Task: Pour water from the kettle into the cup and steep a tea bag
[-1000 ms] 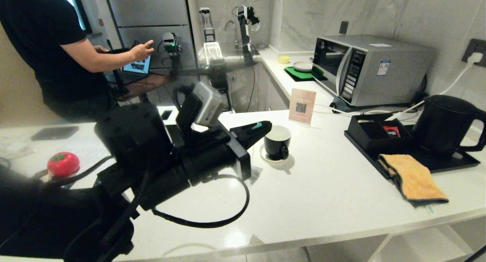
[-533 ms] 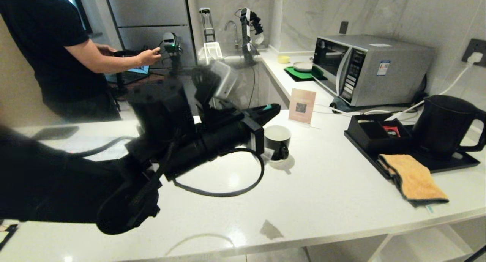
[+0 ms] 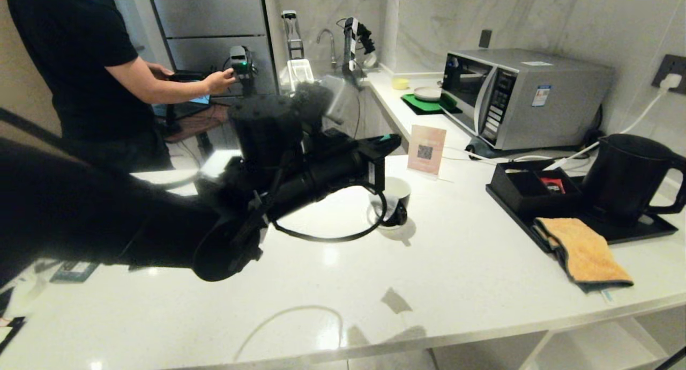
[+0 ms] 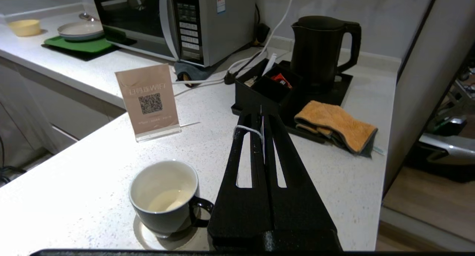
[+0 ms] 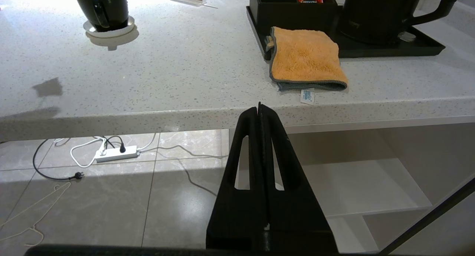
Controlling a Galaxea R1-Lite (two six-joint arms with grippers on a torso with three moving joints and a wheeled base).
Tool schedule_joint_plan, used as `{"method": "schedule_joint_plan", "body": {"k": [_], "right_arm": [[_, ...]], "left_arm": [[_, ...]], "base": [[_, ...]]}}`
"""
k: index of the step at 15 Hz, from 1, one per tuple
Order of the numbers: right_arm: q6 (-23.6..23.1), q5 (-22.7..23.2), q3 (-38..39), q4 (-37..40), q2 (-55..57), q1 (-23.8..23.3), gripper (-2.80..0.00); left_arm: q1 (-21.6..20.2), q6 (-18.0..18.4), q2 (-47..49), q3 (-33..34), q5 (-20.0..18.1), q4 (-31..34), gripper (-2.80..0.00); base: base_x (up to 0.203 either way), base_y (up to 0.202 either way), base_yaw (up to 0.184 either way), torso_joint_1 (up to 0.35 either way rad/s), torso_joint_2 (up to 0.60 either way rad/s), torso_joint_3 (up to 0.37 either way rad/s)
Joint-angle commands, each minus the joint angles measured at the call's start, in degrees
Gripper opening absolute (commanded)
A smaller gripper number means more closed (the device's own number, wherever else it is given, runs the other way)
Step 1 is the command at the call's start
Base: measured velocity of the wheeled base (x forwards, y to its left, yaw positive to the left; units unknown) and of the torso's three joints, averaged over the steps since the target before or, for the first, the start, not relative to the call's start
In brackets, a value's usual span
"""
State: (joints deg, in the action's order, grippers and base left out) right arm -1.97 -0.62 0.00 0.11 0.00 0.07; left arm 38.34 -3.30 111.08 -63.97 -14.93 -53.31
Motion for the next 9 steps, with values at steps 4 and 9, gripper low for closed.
{"method": "schedule_joint_plan", "body": {"k": [4, 9], "right_arm": [[-0.05, 0.01, 0.00, -0.02, 0.09, 0.04, -2.80], [-0.05, 0.01, 0.00, -0.02, 0.09, 0.01, -2.80]], "left_arm": [[-0.37, -0.96, 4.41, -6.68, -0.07, 2.49, -2.80], [-1.24, -1.27, 9.15, -14.03, -0.11, 5.66, -2.80]], "base": [[0.000, 0.000, 0.000, 0.000, 0.00, 0.000], [0.000, 0.000, 0.000, 0.000, 0.00, 0.000]]}}
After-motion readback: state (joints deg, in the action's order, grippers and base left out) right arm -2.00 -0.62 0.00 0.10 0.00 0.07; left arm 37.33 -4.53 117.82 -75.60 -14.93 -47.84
